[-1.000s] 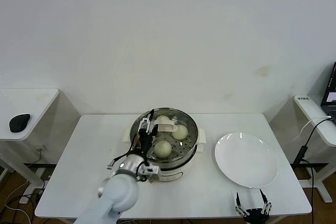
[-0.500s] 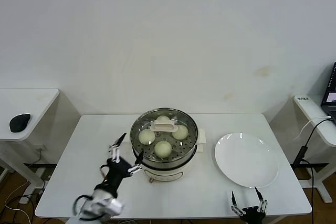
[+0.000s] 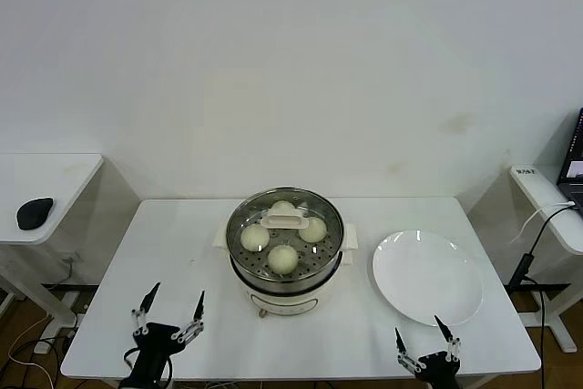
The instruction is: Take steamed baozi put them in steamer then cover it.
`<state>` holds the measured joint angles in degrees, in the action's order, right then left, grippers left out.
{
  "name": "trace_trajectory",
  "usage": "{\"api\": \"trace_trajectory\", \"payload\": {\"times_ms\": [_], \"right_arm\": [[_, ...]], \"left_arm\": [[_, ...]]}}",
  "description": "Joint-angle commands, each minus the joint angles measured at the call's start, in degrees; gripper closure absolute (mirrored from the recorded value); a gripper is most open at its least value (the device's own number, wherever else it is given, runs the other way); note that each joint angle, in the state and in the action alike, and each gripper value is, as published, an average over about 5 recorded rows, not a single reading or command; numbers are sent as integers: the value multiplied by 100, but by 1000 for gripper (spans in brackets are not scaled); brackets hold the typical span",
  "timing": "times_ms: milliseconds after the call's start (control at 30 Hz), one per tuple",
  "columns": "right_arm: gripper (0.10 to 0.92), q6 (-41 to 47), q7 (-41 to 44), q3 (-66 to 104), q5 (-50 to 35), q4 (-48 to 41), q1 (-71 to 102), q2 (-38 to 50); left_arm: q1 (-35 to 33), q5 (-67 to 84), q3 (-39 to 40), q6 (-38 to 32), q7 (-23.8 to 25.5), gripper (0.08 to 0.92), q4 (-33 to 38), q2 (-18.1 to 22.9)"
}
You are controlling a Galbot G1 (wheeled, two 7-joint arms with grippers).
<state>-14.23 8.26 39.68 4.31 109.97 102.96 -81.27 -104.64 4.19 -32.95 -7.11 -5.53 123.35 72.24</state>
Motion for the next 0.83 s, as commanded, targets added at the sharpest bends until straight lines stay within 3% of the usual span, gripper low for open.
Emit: {"api": "trace_trajectory", "payload": {"times_ms": [33,467,833], "right_arm": [[203,102,193,-191,-470,435,156,271],[203,85,209,-405,-136,519,258,83],[203,469,125,-572,-495,889,392,-13]], "left_arm": [[-611,1024,-449,-928,-23,177,-574,508],[-734,1067,-470,-914,235,177,-525,456],[-774,1578,-455,-691,297,177,-549,383]]}}
